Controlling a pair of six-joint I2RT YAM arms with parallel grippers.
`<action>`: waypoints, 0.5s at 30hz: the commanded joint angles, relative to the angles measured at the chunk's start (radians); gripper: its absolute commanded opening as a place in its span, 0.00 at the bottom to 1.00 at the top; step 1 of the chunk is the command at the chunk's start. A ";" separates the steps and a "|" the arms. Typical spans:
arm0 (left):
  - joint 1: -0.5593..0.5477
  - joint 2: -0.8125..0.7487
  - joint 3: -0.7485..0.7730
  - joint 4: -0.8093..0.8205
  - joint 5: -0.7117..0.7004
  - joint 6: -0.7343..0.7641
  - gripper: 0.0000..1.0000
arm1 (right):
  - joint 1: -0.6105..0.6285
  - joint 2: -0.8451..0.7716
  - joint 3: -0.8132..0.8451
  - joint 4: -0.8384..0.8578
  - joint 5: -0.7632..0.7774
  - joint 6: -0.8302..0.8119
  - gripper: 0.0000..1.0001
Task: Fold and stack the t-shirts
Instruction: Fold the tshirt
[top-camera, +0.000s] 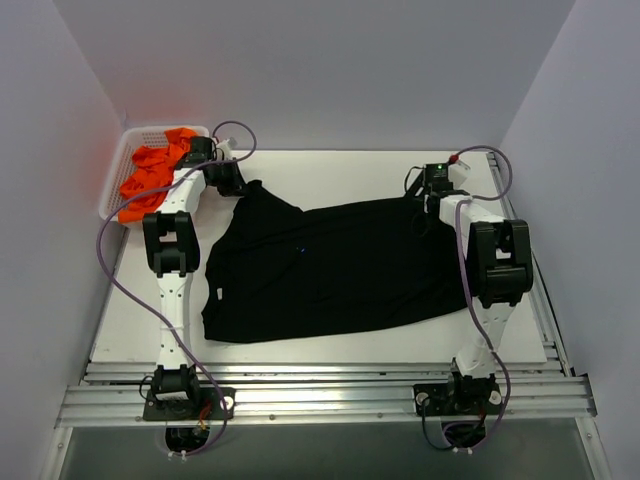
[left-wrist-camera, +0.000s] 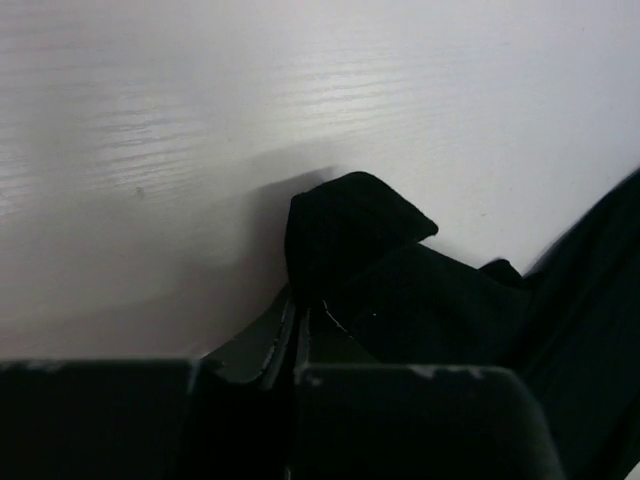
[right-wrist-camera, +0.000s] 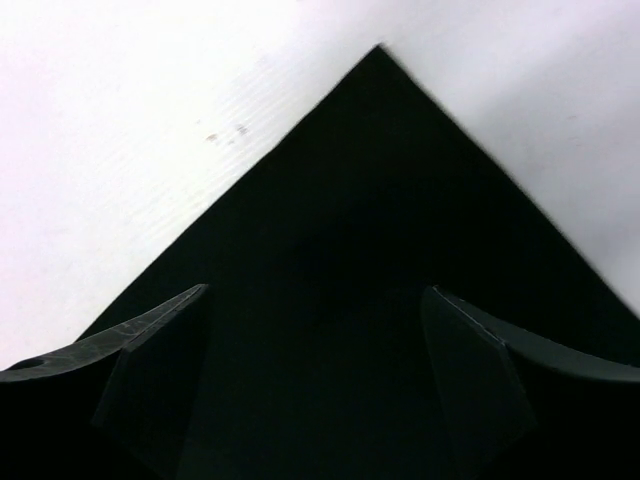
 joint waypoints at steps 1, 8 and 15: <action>0.002 0.007 0.068 -0.047 -0.043 0.021 0.02 | -0.060 -0.012 -0.006 -0.011 0.044 -0.013 0.80; 0.007 -0.062 -0.033 0.034 -0.044 -0.001 0.02 | -0.143 0.069 0.083 -0.034 0.032 -0.010 0.79; 0.007 -0.014 0.005 0.028 -0.024 -0.027 0.02 | -0.144 0.237 0.239 -0.069 0.009 -0.013 0.78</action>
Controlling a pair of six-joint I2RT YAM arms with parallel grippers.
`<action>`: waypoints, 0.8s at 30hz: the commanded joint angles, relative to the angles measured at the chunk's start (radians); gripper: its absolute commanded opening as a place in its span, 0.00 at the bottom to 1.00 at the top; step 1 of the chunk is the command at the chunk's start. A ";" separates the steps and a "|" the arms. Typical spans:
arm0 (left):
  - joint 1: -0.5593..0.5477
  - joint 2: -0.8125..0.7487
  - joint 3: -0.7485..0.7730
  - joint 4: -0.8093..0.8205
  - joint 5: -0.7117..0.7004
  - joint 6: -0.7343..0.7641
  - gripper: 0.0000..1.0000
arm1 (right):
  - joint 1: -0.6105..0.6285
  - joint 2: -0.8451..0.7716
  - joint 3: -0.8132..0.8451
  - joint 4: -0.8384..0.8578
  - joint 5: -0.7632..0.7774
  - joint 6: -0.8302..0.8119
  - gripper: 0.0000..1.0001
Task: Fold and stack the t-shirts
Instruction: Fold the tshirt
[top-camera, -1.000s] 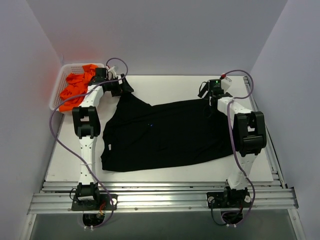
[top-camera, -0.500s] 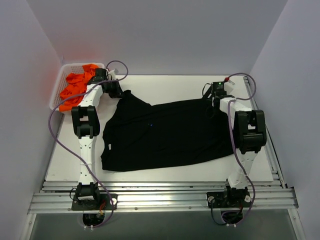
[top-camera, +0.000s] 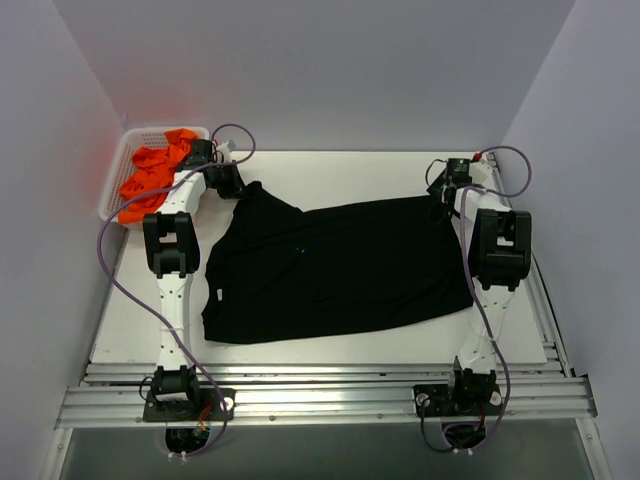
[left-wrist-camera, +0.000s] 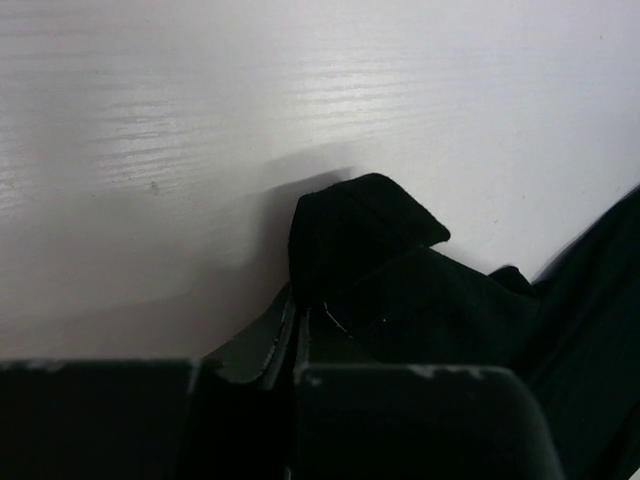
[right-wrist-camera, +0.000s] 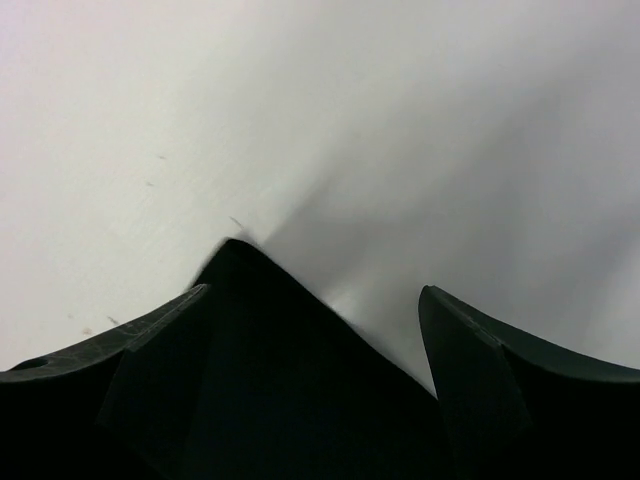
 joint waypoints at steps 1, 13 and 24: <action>0.006 -0.015 0.019 0.026 0.005 -0.005 0.02 | 0.015 0.068 0.090 -0.060 -0.012 -0.003 0.78; 0.006 -0.004 0.019 0.030 0.019 -0.021 0.02 | 0.066 0.176 0.219 -0.106 0.005 -0.007 0.70; 0.006 0.004 0.023 0.029 0.031 -0.030 0.02 | 0.093 0.213 0.232 -0.111 0.011 0.006 0.00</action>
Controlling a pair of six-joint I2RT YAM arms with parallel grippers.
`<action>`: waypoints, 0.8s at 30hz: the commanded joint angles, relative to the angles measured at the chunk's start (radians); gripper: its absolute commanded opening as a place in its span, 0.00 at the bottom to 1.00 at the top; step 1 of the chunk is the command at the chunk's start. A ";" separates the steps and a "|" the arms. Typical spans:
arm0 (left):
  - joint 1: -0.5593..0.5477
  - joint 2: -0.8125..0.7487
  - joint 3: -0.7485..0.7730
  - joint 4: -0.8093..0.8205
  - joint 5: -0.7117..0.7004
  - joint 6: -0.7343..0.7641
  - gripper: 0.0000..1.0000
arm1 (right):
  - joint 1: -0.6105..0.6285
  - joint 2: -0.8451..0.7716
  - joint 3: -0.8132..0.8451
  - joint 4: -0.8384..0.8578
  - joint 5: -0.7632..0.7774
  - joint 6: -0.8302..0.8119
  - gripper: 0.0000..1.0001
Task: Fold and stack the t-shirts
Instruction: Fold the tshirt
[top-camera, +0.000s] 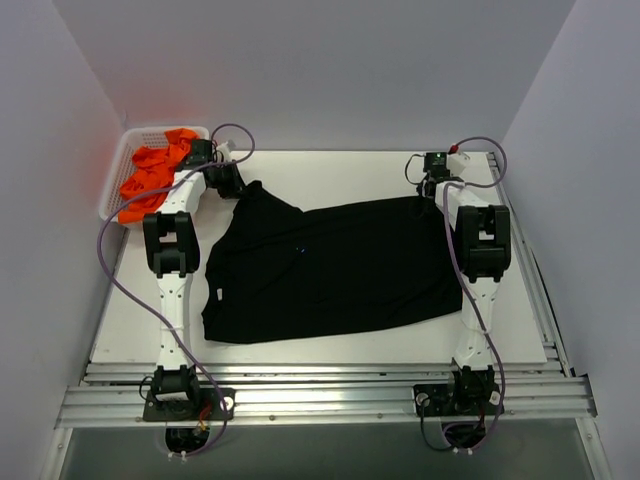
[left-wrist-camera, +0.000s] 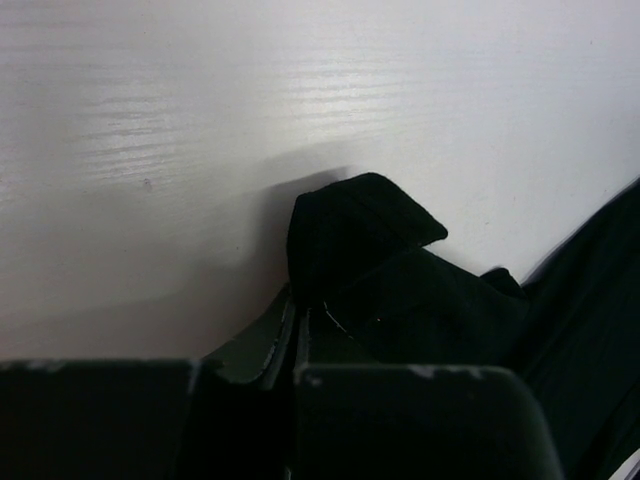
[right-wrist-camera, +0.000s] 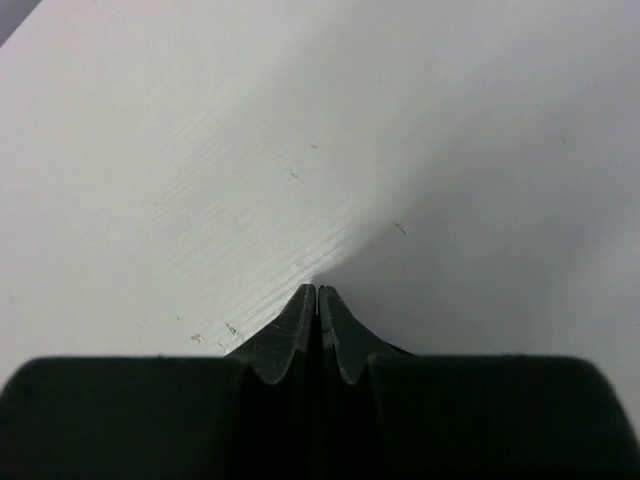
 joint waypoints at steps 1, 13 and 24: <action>0.004 0.003 0.025 0.028 0.021 -0.005 0.02 | 0.001 0.050 0.009 -0.097 -0.007 0.009 0.00; 0.034 -0.093 -0.052 0.051 -0.019 -0.010 0.02 | -0.003 -0.045 -0.045 -0.068 0.020 0.009 0.00; 0.023 -0.343 -0.227 0.149 -0.057 -0.010 0.02 | 0.003 -0.207 -0.057 -0.079 0.039 -0.010 0.00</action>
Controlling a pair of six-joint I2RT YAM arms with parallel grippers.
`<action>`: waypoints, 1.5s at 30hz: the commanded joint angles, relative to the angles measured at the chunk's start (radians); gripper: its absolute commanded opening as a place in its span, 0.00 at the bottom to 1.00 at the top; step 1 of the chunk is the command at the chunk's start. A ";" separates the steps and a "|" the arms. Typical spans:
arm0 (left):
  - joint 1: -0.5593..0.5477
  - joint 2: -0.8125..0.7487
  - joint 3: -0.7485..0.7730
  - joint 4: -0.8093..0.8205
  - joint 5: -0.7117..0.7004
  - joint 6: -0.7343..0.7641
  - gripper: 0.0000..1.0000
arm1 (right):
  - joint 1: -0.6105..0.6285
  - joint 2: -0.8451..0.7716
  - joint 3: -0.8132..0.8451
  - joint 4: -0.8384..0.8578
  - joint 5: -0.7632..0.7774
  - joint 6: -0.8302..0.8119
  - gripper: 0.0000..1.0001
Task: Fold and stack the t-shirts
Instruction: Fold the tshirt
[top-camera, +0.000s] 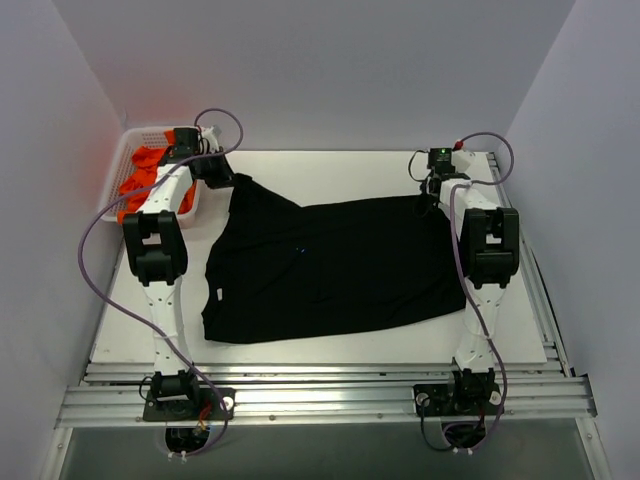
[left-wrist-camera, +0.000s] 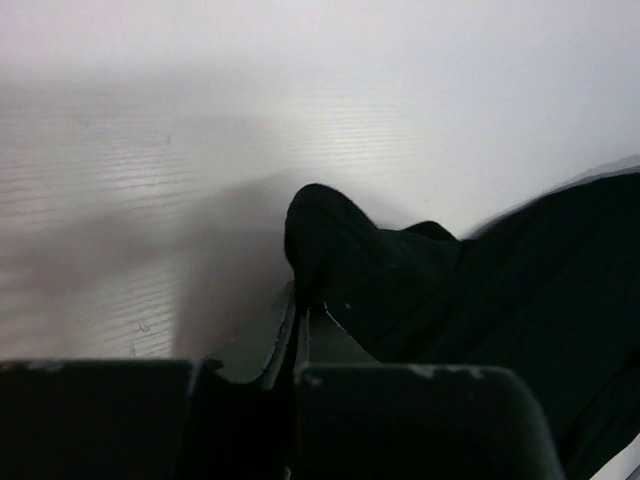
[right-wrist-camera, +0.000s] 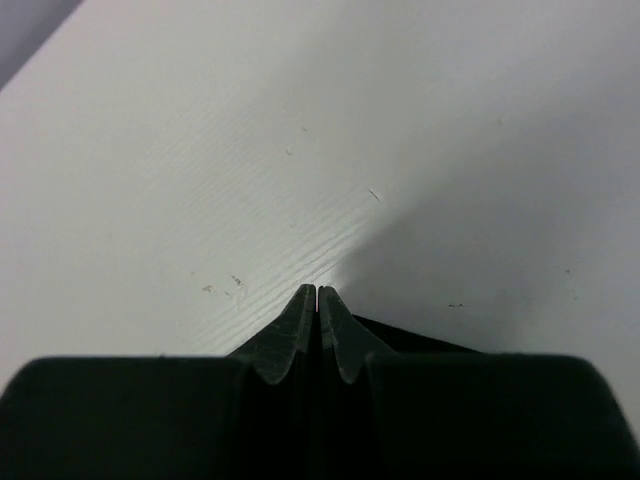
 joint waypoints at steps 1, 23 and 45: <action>-0.004 -0.125 -0.018 0.093 -0.011 0.003 0.02 | 0.004 -0.120 0.000 -0.023 0.034 -0.009 0.00; -0.132 -0.652 -0.601 0.240 -0.255 0.061 0.02 | 0.004 -0.428 -0.311 -0.021 0.077 0.028 0.00; -0.451 -1.472 -1.431 0.418 -0.916 -0.226 0.94 | -0.016 -0.805 -0.700 -0.086 0.256 0.226 1.00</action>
